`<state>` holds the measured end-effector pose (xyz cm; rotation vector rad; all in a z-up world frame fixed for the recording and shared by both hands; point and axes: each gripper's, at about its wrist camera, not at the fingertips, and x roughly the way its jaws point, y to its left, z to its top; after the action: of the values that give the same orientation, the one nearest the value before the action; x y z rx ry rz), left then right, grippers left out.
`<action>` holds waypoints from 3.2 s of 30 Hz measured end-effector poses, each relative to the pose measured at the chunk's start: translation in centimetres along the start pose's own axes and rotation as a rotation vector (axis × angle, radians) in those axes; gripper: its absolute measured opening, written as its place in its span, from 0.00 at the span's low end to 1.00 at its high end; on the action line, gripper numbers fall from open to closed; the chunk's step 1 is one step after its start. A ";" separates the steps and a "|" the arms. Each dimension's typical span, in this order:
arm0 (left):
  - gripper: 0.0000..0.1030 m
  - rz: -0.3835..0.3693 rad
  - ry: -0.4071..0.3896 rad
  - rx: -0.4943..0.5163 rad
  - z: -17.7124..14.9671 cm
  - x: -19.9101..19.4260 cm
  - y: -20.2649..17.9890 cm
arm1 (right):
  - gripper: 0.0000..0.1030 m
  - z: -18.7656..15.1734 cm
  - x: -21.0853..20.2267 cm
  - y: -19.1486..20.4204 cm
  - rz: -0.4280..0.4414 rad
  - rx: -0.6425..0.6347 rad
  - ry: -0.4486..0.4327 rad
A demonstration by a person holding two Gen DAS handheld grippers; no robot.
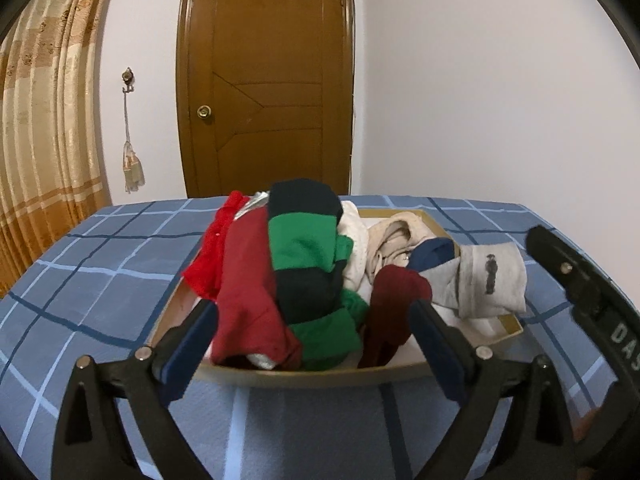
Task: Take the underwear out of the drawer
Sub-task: 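Withdraw both open tools up from the tray, then move both open tools down into the drawer toward the remaining garments, then grasp the red knit garment with the left tool while the right tool grasps the beige garment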
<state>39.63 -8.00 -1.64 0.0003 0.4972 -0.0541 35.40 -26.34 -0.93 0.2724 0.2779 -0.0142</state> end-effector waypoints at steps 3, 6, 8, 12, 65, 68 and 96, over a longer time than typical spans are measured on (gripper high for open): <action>0.95 0.005 0.014 0.012 -0.7 -0.6 0.0 | 0.67 -0.4 -1.6 -0.2 0.010 0.011 -0.015; 0.95 0.011 0.003 0.012 -1.3 -1.6 0.3 | 0.67 -1.0 -2.9 -0.2 0.021 0.012 -0.014; 0.95 0.026 0.004 0.027 -1.8 -1.8 0.3 | 0.67 -1.3 -3.5 -0.2 0.026 0.023 -0.014; 0.95 0.034 0.017 0.038 -2.8 -2.9 0.3 | 0.67 -2.6 -4.2 -0.2 0.020 0.013 -0.003; 0.99 -0.127 0.491 0.063 -17.4 -12.2 12.7 | 0.66 -23.5 -5.5 6.1 0.071 0.354 0.863; 0.99 -0.153 0.507 0.009 -17.9 -11.7 13.4 | 0.66 -23.5 -5.4 6.8 0.023 0.351 0.846; 0.99 -0.190 0.531 0.003 -18.3 -11.4 11.9 | 0.66 -35.4 1.9 4.9 -0.092 0.726 0.784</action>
<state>21.55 4.75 -12.47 -0.0302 1.0272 -0.2445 27.95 -12.13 -32.87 0.9906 1.0696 -0.1018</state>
